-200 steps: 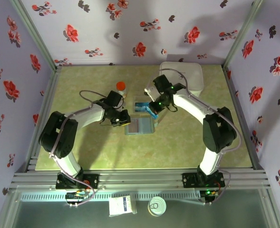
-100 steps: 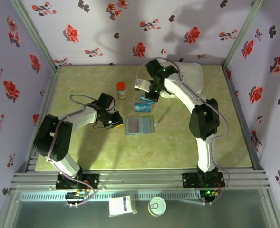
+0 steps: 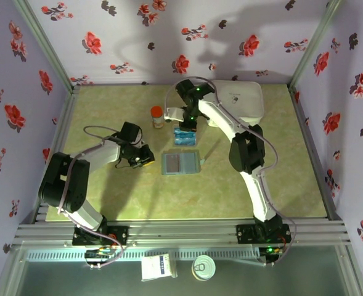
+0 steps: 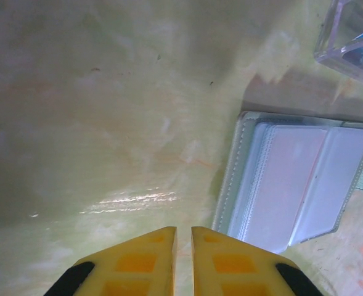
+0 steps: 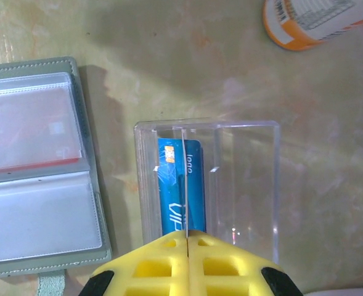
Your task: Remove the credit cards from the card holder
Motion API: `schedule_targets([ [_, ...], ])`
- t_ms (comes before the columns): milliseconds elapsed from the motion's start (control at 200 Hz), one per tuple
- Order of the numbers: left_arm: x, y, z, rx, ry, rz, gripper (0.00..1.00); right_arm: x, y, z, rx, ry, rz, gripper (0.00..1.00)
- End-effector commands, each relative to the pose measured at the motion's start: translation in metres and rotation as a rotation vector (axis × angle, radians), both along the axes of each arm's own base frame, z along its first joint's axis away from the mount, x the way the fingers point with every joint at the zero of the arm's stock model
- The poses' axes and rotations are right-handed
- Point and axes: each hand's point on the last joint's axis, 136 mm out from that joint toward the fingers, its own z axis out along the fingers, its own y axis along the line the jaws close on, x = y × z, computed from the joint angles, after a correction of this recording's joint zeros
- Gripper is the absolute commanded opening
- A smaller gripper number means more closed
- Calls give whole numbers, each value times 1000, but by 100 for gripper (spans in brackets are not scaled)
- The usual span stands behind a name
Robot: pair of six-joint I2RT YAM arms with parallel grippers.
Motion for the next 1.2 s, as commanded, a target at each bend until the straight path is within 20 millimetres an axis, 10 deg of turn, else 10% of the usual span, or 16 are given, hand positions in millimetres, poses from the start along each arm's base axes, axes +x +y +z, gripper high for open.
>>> schedule_targets([
  [0, -2, 2, 4, -17, -13, -19, 14, -1, -1, -7, -29, 9, 31, 0],
  [330, 0, 4, 8, -18, -13, -22, 15, 1, -9, -17, -77, 9, 22, 10],
  [700, 6, -4, 14, -60, -27, -27, 17, 4, -15, 18, -20, -47, -93, 21],
  [1195, 15, -37, 17, -100, -32, -72, 15, -15, -3, 43, 394, 72, -851, 32],
])
